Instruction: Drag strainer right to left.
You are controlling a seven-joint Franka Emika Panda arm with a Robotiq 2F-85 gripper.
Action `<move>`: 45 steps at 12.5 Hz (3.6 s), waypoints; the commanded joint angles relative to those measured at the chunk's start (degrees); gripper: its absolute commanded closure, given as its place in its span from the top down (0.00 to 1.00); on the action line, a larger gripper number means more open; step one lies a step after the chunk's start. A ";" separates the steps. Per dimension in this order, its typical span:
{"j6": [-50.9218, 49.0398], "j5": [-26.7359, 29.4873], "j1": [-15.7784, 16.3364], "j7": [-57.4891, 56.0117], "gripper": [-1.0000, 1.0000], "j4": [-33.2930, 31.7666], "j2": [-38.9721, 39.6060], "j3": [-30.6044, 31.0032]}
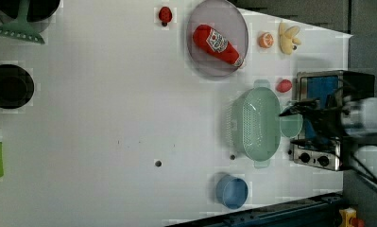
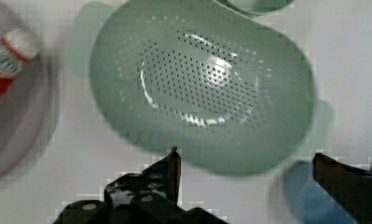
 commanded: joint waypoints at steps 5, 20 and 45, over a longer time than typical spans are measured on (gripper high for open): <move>20.67 -0.29 -0.45 17.97 1.00 -3.52 12.93 0.11; 34.93 1.89 4.32 21.15 1.00 -5.26 25.34 1.59; 29.19 10.63 30.43 47.96 1.00 14.01 35.85 5.15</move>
